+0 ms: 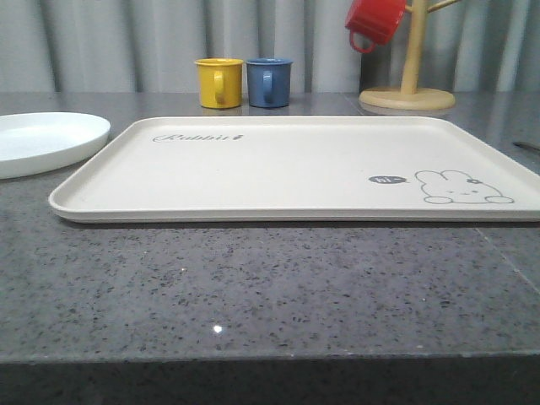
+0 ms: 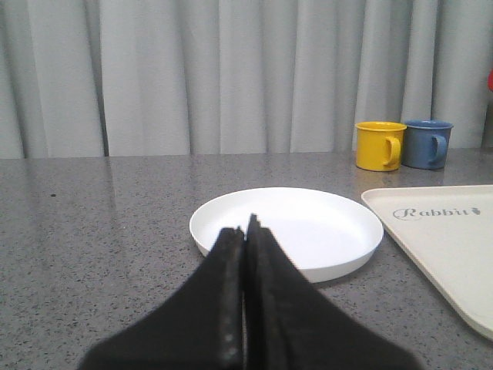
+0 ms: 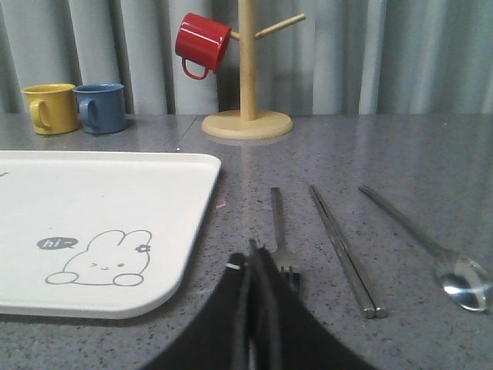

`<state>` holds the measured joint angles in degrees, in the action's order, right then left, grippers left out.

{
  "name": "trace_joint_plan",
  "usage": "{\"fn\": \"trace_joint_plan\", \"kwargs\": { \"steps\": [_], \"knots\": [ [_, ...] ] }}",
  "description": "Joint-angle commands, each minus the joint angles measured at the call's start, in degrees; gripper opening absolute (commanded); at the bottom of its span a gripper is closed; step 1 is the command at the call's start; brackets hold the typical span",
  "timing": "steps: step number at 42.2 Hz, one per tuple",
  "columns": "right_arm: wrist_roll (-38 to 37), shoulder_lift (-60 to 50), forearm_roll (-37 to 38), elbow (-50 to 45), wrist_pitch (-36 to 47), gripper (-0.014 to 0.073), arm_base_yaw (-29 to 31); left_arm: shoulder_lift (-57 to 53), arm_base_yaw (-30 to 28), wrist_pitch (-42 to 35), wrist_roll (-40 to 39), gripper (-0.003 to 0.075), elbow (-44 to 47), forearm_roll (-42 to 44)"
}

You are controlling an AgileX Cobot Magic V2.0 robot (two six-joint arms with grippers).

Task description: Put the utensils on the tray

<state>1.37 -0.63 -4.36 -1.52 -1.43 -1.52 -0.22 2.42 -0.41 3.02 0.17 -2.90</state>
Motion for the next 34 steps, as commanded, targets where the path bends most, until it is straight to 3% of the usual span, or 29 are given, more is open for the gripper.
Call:
{"fn": "trace_joint_plan", "kwargs": {
  "steps": [1, 34],
  "knots": [
    [0.09, -0.82, 0.51, 0.02, 4.70, -0.0113, 0.30, -1.24, -0.04, -4.69, -0.52, -0.0020, 0.68, -0.54],
    [0.09, -0.83, -0.83, 0.42, 6.40, -0.0113, 0.30, -1.24, -0.04, -7.45, -0.52, -0.0020, 0.68, -0.54]
  ]
}}
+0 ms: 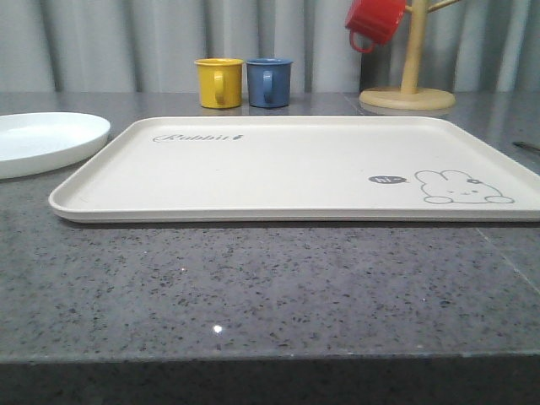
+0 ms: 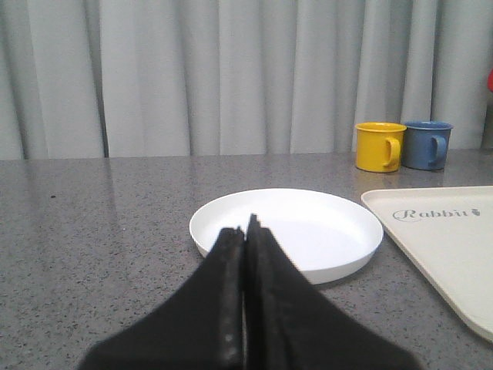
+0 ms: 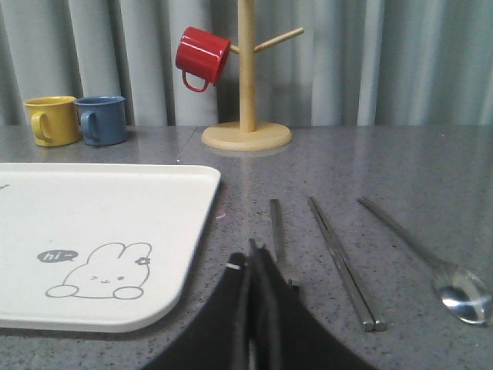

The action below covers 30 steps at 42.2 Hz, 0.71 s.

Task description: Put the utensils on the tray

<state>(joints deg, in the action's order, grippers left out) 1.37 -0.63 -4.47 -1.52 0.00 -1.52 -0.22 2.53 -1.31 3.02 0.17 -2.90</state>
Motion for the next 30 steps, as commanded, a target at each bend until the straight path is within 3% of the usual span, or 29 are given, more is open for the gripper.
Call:
{"fn": "trace_joint_plan", "kwargs": {
  "steps": [1, 8, 17, 30],
  "knots": [
    [0.09, -0.83, -0.86, 0.94, 4.71, -0.0113, 0.30, -1.24, -0.16, -7.61, -0.52, -0.0020, 0.57, -0.54],
    [0.09, -0.83, -1.03, 8.84, -0.61, -0.0113, 0.30, -1.11, -0.16, -7.20, -0.52, -0.0020, -5.63, -0.54],
    [0.14, 2.70, -1.03, 25.94, -13.55, -0.0113, 0.30, 1.52, -0.16, 9.46, -0.52, -0.0020, -24.51, -0.54],
    [0.14, 19.05, -1.03, 45.12, -35.80, -0.0113, 0.30, 15.06, -0.16, 35.03, 0.17, -0.0020, -46.19, 0.95]
  ]
}}
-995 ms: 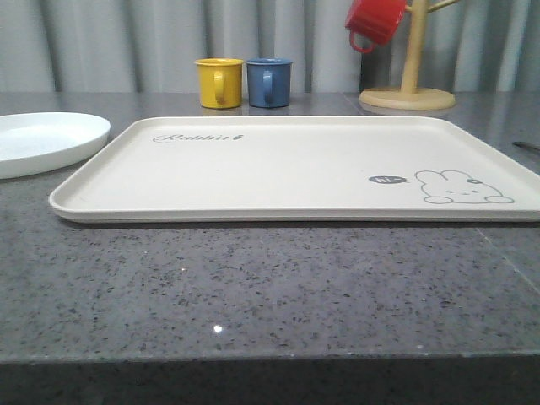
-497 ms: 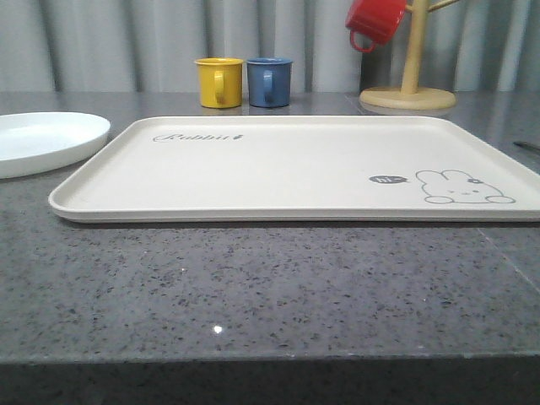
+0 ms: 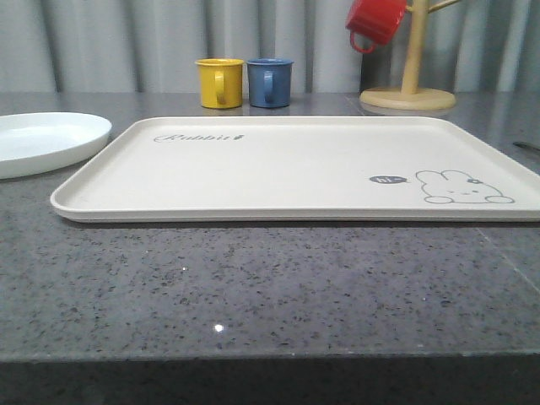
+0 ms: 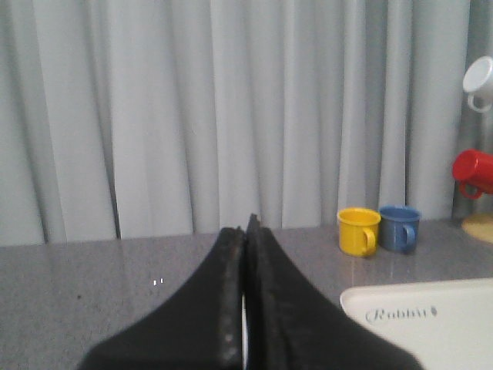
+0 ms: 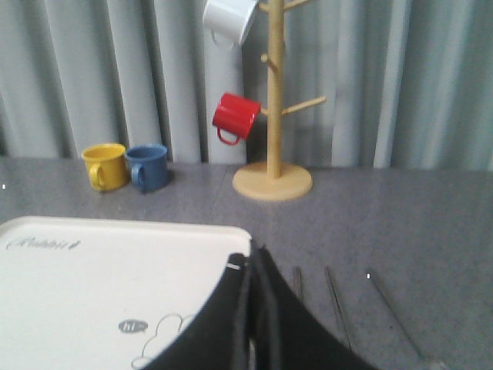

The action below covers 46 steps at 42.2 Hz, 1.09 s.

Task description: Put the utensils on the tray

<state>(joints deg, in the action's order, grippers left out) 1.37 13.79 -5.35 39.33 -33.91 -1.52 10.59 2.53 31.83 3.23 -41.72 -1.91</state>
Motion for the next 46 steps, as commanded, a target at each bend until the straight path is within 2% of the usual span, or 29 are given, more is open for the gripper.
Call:
{"fn": "trace_joint_plan", "kwargs": {
  "steps": [1, 9, 28, 30, 33, 35, 37, 40, 43, 46],
  "knots": [
    [0.14, 5.83, -0.15, 4.81, -2.85, -0.0113, 0.30, 5.22, -0.16, 3.32, -0.04, -0.0020, -4.97, -0.03],
    [0.14, 12.94, -0.15, 5.00, -8.38, -0.0113, 0.30, 9.73, -0.16, 7.68, -0.04, -0.0020, -5.26, -0.53],
    [0.21, 20.47, 0.56, 4.45, -11.21, -0.0106, 0.30, 12.23, -0.16, 10.60, -0.04, -0.0020, -5.26, -1.72],
    [0.21, 20.70, 0.91, 4.45, -11.77, -0.0076, 0.30, 12.23, -0.16, 11.74, -0.04, -0.0019, -5.26, -1.72],
    [0.21, 21.16, 1.01, 4.45, -12.65, 0.0023, 0.30, 12.23, -0.16, 13.83, -0.04, -0.0004, -5.26, -1.72],
    [0.51, 21.36, 1.01, 4.45, -13.09, 0.0111, 0.30, 12.23, -0.16, 15.00, -0.04, 0.0033, -5.26, -1.72],
    [0.90, 21.36, 1.01, 4.45, -13.33, 0.0236, 0.30, 12.23, -0.16, 15.63, -0.04, 0.0115, -5.26, -1.72],
    [0.90, 21.36, 1.01, 4.45, -13.34, 0.0356, 0.30, 12.23, -0.16, 16.38, -0.04, 0.0255, -5.26, -1.72],
    [0.90, 21.36, 1.01, 4.45, -13.46, 0.0409, 0.30, 12.23, -0.16, 16.61, -0.04, 0.0393, -5.26, -1.72],
    [0.90, 21.36, 0.96, 4.45, -13.46, 0.0411, 0.30, 12.23, -0.16, 16.86, -0.04, 0.0475, -5.26, -1.72]
  ]
}}
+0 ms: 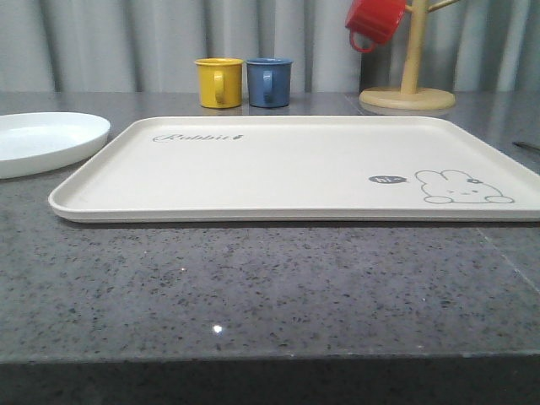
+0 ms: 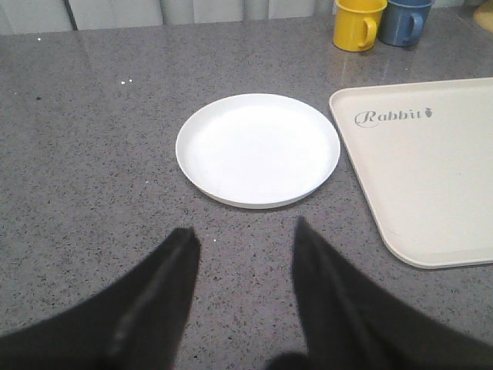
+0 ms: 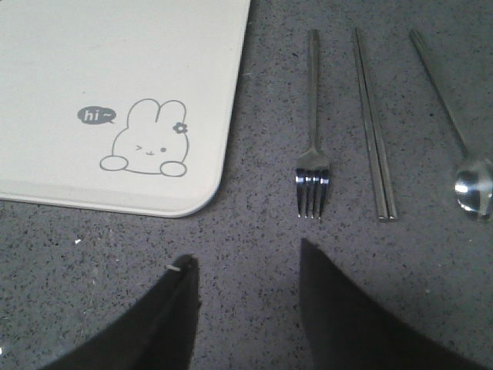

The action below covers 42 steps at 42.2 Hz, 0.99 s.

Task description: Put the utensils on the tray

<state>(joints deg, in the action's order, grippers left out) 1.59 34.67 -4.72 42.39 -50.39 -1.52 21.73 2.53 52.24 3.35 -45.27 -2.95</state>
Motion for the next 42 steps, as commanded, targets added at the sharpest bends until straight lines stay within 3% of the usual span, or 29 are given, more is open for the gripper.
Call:
{"fn": "trace_joint_plan", "kwargs": {
  "steps": [1, 11, 34, 42],
  "knots": [
    [0.68, 0.47, 0.33, 1.39, 3.02, 0.0411, 0.30, 1.09, -0.16, -3.43, -0.15, 0.0485, -1.71, -0.68],
    [0.68, 0.47, 0.33, 1.39, 3.02, 0.0411, 0.30, 5.35, -0.16, 2.56, -0.15, 0.0473, -3.82, -0.68],
    [0.68, 0.47, 0.33, 1.39, 3.02, 0.0411, 0.30, 32.26, -0.16, 3.40, 1.30, 0.0473, -10.45, 0.36],
    [0.68, 0.47, 0.33, 1.39, 3.02, 0.0411, 0.30, 41.58, -3.57, 2.40, 1.70, 0.0473, -15.27, -0.12]
  ]
}}
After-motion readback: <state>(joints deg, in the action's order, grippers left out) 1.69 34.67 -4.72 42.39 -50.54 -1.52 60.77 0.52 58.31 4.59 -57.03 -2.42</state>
